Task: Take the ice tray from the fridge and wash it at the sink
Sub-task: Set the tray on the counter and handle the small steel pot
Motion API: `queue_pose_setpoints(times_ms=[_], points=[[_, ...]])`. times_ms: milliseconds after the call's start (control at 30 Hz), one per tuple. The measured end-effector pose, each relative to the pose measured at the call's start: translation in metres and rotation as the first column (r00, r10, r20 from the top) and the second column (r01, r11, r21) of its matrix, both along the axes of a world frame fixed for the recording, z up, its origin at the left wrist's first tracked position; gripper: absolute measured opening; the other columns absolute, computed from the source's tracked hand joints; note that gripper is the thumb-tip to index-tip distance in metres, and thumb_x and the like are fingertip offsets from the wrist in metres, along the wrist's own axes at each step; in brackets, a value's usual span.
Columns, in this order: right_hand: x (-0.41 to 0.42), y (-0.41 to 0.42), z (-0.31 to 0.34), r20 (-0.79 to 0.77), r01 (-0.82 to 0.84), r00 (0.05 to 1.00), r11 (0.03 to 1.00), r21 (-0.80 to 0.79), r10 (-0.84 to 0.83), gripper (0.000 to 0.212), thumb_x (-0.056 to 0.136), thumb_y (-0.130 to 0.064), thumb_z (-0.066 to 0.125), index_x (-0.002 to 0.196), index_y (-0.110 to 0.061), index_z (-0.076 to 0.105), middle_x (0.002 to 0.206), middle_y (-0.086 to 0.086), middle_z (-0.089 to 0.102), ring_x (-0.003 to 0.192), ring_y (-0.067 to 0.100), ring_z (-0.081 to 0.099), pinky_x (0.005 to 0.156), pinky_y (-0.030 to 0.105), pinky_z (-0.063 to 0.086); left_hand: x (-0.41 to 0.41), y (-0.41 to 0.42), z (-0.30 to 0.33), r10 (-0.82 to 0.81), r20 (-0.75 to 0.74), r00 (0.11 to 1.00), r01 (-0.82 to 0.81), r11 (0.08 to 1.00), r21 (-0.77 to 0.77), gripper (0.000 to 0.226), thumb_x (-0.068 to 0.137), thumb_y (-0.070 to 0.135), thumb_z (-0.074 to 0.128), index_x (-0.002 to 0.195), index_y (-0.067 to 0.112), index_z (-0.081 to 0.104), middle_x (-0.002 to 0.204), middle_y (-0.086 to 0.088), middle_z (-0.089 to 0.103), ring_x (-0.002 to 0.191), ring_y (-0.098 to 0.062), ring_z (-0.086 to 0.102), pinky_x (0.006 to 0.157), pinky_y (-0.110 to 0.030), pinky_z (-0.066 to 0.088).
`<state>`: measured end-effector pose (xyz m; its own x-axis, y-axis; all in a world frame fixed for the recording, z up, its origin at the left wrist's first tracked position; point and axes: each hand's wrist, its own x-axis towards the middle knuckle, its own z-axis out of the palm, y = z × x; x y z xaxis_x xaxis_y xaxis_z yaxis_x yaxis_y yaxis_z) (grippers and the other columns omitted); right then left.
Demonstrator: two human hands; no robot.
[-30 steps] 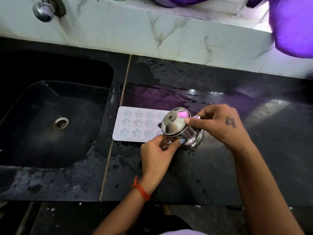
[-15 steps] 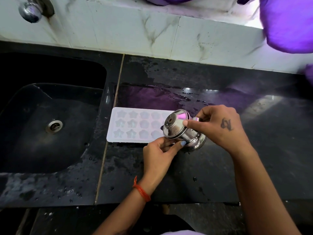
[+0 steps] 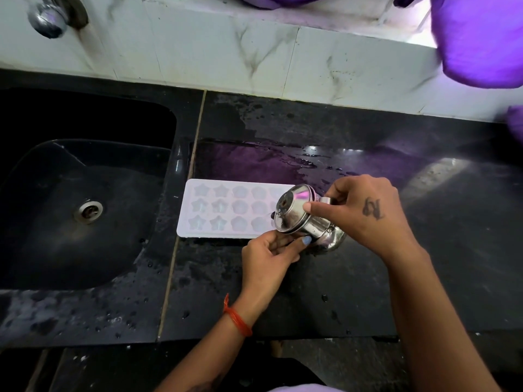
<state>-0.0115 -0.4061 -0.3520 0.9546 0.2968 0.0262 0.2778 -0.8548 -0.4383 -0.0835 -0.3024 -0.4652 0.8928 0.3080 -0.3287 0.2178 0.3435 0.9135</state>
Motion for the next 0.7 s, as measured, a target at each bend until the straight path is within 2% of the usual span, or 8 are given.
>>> queue_pose_setpoints(times_ms=[67,167,333,500,600,700], points=[[0.002,-0.002,-0.001,-0.002,0.01,1.0,1.0,0.005,-0.01,0.038,0.071,-0.05,0.075,0.063,-0.014,0.064,0.05,-0.004,0.061,0.048,-0.001,0.057,0.046,0.01,0.035,0.0,-0.001,0.001,0.007,0.005,1.0,-0.007,1.0,0.03,0.018,0.074,0.011,0.078,0.091,0.009,0.073,0.085,-0.004,0.076,0.081,-0.011,0.071,0.072,-0.029,0.058],[0.005,-0.009,-0.003,-0.043,0.023,0.999,0.999,0.048,-0.021,0.038,0.068,-0.051,0.076,0.063,-0.015,0.066,0.056,-0.002,0.064,0.06,0.009,0.061,0.054,0.022,0.04,-0.001,-0.002,0.002,0.019,0.02,1.0,-0.022,0.991,0.133,0.017,0.072,0.017,0.08,0.087,0.014,0.074,0.082,0.001,0.076,0.079,-0.008,0.072,0.078,-0.036,0.058],[0.01,-0.022,-0.007,-0.123,0.072,0.991,0.984,0.162,-0.052,0.039,0.062,-0.055,0.076,0.062,-0.016,0.068,0.059,0.003,0.068,0.065,0.02,0.065,0.066,0.037,0.051,0.001,-0.006,0.004,0.024,0.055,0.998,-0.038,0.958,0.286,0.016,0.07,0.025,0.081,0.084,0.021,0.075,0.079,0.009,0.075,0.076,-0.002,0.071,0.077,-0.04,0.058],[0.009,-0.03,-0.007,-0.14,0.114,0.986,0.972,0.203,-0.087,0.038,0.062,-0.054,0.076,0.064,-0.016,0.07,0.062,0.002,0.069,0.067,0.019,0.066,0.068,0.038,0.053,0.004,-0.01,0.004,0.004,0.058,0.998,-0.021,0.957,0.29,0.016,0.069,0.027,0.082,0.083,0.023,0.075,0.08,0.008,0.075,0.077,-0.004,0.071,0.077,-0.042,0.058],[0.007,-0.032,-0.006,-0.127,0.112,0.988,0.977,0.181,-0.089,0.036,0.064,-0.052,0.076,0.063,-0.016,0.069,0.059,0.0,0.067,0.063,0.016,0.064,0.063,0.032,0.05,0.005,-0.013,0.004,-0.015,0.045,0.999,0.005,0.975,0.222,0.014,0.069,0.023,0.082,0.081,0.025,0.074,0.081,0.005,0.076,0.078,-0.006,0.071,0.079,-0.043,0.058],[0.005,-0.031,-0.004,-0.094,0.1,0.992,0.986,0.136,-0.088,0.035,0.066,-0.051,0.076,0.063,-0.017,0.068,0.057,-0.002,0.066,0.061,0.013,0.062,0.059,0.028,0.045,0.005,-0.017,0.004,-0.033,0.028,0.999,0.029,0.989,0.146,0.016,0.07,0.018,0.081,0.085,0.019,0.075,0.082,0.002,0.076,0.08,-0.009,0.072,0.081,-0.04,0.058]])
